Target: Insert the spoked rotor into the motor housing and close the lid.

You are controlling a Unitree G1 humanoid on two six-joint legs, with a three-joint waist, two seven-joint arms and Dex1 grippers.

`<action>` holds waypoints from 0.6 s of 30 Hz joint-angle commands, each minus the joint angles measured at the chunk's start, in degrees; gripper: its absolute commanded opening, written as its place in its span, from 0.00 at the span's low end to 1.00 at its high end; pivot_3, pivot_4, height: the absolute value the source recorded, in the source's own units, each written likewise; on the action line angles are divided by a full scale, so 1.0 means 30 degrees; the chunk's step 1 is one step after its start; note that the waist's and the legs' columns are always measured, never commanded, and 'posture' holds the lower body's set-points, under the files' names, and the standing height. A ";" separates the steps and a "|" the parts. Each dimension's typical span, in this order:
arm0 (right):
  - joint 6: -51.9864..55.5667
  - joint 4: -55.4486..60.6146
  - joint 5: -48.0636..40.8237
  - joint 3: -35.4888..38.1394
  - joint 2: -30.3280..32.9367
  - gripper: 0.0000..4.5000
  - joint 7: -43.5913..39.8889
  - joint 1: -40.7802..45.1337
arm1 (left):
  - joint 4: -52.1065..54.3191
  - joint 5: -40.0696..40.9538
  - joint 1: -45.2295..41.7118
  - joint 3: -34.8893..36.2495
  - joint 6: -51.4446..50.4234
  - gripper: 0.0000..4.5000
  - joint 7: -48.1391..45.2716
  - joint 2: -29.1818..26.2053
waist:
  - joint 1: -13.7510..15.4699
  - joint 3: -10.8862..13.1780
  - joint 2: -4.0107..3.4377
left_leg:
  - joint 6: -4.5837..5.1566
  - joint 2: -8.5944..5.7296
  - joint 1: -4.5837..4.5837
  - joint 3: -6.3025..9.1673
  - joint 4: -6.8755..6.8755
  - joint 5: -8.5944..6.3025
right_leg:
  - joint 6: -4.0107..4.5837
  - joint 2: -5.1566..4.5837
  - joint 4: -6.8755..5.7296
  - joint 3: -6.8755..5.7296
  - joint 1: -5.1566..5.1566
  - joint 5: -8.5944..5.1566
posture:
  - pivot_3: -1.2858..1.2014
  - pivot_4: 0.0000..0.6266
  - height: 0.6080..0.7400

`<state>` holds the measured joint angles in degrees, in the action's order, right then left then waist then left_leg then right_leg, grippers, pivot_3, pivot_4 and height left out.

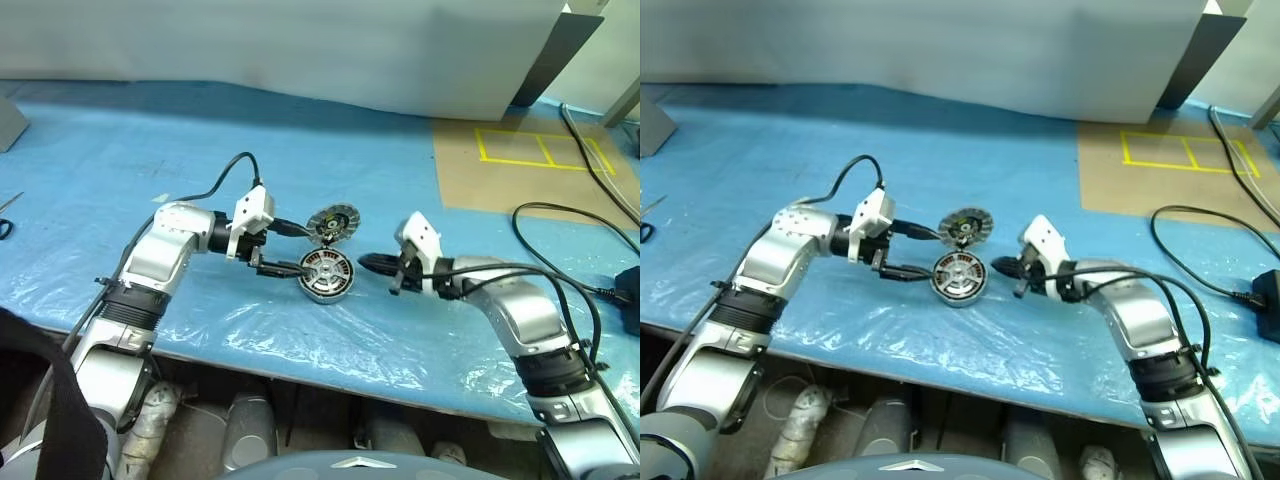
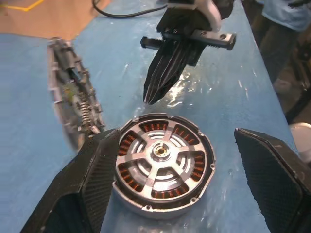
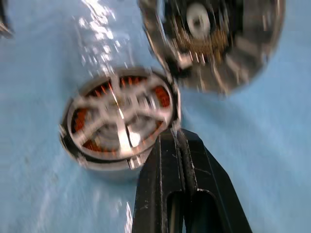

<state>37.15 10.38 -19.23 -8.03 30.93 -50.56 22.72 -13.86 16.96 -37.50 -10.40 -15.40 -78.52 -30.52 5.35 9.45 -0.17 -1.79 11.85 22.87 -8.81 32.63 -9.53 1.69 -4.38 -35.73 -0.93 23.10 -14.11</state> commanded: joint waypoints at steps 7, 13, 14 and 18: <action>-0.0966 -0.2404 0.0781 -0.2609 -0.2086 0.00 -0.0752 0.2726 | -0.0979 -0.0164 0.0255 0.1112 0.0538 0.88 0.1506 -0.0430 | 0.0064 0.0001 0.0001 | -0.0003 -0.0008 0.0053 0.0012 -0.0004 0.0001 | 0.0000 -0.0006 0.0006 -0.0026 0.0019 0.0001 | 0.52 0.24 1.00; -0.3931 -0.5522 0.4461 -0.5249 -0.1512 0.00 -0.0659 0.2697 | -0.0374 -0.0351 0.0961 0.0882 0.0799 0.88 0.1974 -0.0479 | 0.0024 -0.0001 0.0003 | -0.0007 0.0002 0.0065 0.0020 -0.0003 0.0000 | -0.0002 -0.0003 0.0004 -0.0043 0.0024 0.0001 | 0.52 0.24 1.00; -0.4960 -0.6192 0.5494 -0.6012 -0.0925 0.00 -0.0822 0.2330 | -0.0344 -0.0370 0.0978 0.0863 0.0801 0.88 0.2042 -0.0460 | 0.0018 -0.0005 -0.0003 | -0.0008 0.0001 0.0063 0.0020 -0.0003 0.0000 | -0.0002 -0.0003 0.0003 -0.0046 0.0023 0.0002 | 0.52 0.24 1.00; -0.5850 -0.6276 0.5554 -0.6003 -0.0339 0.00 -0.1596 0.1666 | -0.0765 -0.0570 0.0811 0.0817 0.1068 0.88 0.2159 -0.0438 | 0.0117 -0.0022 0.0014 | -0.0012 -0.0011 -0.0077 0.0025 -0.0014 -0.0004 | -0.0003 -0.0023 0.0030 -0.0048 -0.0142 -0.0002 | 0.52 0.24 1.00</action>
<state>18.56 -5.18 -5.14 -23.55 28.69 -53.84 30.50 -17.19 15.36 -34.34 -8.64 -13.49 -72.21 -31.50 5.70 9.38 -0.13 -1.83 11.80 22.47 -8.74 32.54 -9.55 1.67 -4.50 -35.60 -1.05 22.54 -14.12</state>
